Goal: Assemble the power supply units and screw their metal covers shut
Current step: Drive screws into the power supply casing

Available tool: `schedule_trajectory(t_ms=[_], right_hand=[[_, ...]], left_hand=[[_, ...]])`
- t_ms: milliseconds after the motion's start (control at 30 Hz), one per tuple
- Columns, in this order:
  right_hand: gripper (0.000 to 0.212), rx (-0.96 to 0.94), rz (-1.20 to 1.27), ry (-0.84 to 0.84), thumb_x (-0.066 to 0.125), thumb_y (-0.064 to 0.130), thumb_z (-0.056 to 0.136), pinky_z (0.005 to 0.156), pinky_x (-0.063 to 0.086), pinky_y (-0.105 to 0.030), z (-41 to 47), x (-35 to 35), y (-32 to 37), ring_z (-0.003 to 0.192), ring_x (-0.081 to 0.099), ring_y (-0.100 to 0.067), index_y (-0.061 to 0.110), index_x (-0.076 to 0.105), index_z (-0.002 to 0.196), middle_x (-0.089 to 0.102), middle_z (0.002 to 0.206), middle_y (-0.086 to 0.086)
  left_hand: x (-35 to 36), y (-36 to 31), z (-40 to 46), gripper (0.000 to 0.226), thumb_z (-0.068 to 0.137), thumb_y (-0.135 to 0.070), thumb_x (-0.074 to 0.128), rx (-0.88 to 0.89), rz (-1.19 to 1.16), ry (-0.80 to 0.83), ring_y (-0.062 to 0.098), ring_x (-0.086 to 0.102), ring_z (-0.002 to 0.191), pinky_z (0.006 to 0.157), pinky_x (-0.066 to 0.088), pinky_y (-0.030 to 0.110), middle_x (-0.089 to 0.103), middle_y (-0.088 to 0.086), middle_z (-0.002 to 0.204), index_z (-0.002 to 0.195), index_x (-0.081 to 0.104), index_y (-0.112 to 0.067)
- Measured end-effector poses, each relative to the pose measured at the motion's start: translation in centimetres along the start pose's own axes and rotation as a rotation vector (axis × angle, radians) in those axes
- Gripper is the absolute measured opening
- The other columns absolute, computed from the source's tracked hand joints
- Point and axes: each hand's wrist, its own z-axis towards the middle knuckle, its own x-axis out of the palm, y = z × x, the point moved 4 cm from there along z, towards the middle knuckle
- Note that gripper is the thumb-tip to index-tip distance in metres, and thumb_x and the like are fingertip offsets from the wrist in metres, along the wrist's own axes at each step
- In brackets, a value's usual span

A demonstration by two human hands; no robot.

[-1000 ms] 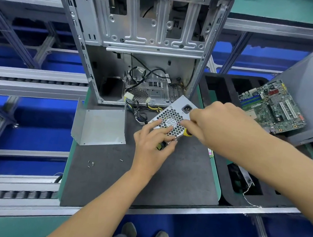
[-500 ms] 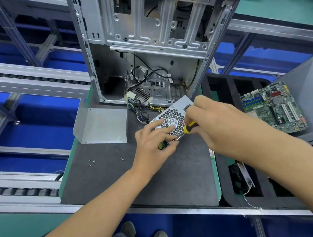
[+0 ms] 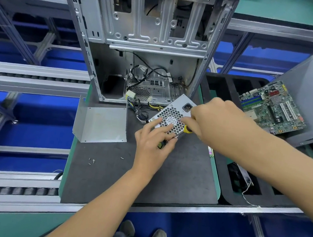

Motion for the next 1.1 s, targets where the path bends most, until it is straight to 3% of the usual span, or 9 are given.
schedule_trajectory(t_ms=[100,233,333,500,633,733,833,933,1100], right_hand=[[0.037,-0.009,0.150,0.055,0.049,0.051,0.099,0.062,0.041,-0.037,-0.4,0.2,0.1,0.071,0.044,-0.028,0.015,0.045,0.091,0.037,0.079,-0.002],[0.024,-0.236,-0.067,0.067,0.058,0.010,0.092,0.061,0.045,-0.034,-1.0,0.1,0.5,0.082,0.050,-0.022,0.019,0.037,0.098,0.030,0.091,0.000],[0.011,-0.252,-0.204,0.070,0.055,0.022,0.096,0.057,0.034,-0.033,-0.7,-0.1,1.0,0.067,0.041,-0.022,0.020,0.047,0.089,0.029,0.076,0.002],[0.042,0.126,0.168,0.283,0.049,0.047,0.099,0.069,0.037,-0.034,0.6,0.5,-0.4,0.075,0.041,-0.031,0.020,0.034,0.071,0.026,0.073,-0.001],[0.024,-0.152,-0.074,0.213,0.054,0.036,0.100,0.073,0.047,-0.038,0.3,0.3,0.0,0.094,0.054,-0.031,0.016,0.049,0.111,0.041,0.097,-0.004],[0.004,-0.464,-0.408,0.066,0.048,0.014,0.097,0.061,0.039,-0.035,-0.2,-0.1,1.1,0.082,0.049,-0.025,0.017,0.052,0.097,0.045,0.094,-0.006],[0.022,-0.304,-0.303,0.119,0.047,0.018,0.099,0.059,0.039,-0.034,1.3,-0.4,1.1,0.067,0.040,-0.027,0.019,0.037,0.079,0.028,0.070,-0.002],[0.024,0.061,-0.039,0.289,0.043,0.029,0.103,0.069,0.042,-0.038,3.0,0.6,-0.7,0.088,0.052,-0.033,0.011,0.046,0.088,0.043,0.084,-0.008],[0.026,-0.215,-0.121,0.200,0.059,0.031,0.097,0.057,0.038,-0.034,0.9,0.0,1.4,0.082,0.055,-0.031,0.020,0.036,0.096,0.040,0.083,0.000]], left_hand=[[-0.1,0.4,0.0,0.007,0.082,-0.022,0.077,0.009,0.022,0.000,0.016,0.056,0.125,0.097,0.027,0.031,0.074,-0.012,0.108,0.079,0.075,-0.016],[0.0,0.4,0.0,0.012,0.084,-0.030,0.072,0.060,0.037,0.009,0.014,0.056,0.125,0.100,0.025,0.030,0.073,-0.014,0.109,0.081,0.074,-0.019],[0.1,0.4,0.0,0.012,0.082,-0.029,0.075,0.102,0.072,-0.002,0.015,0.055,0.125,0.102,0.024,0.030,0.073,-0.013,0.109,0.080,0.073,-0.018],[0.1,0.4,0.0,0.013,0.075,-0.016,0.084,0.120,0.058,-0.021,0.022,0.058,0.122,0.100,0.030,0.035,0.074,-0.006,0.107,0.081,0.073,-0.011],[-0.3,0.6,0.0,0.014,0.075,-0.017,0.084,0.108,0.055,-0.020,0.021,0.059,0.122,0.098,0.033,0.038,0.074,-0.007,0.108,0.082,0.073,-0.011],[-0.2,0.5,0.2,0.018,0.073,-0.020,0.085,0.114,0.050,0.004,0.021,0.058,0.122,0.099,0.032,0.035,0.074,-0.006,0.109,0.083,0.074,-0.011],[0.0,0.3,0.1,0.022,0.070,-0.018,0.088,0.105,0.046,0.019,0.023,0.058,0.122,0.100,0.031,0.032,0.074,-0.004,0.109,0.083,0.073,-0.009],[0.0,0.2,0.0,0.024,0.069,-0.017,0.090,0.122,0.044,0.026,0.023,0.058,0.122,0.101,0.031,0.030,0.074,-0.004,0.109,0.084,0.073,-0.009],[-0.6,0.7,0.3,0.024,0.070,-0.024,0.088,0.126,0.066,0.014,0.020,0.058,0.123,0.099,0.033,0.036,0.074,-0.006,0.110,0.083,0.074,-0.010]])
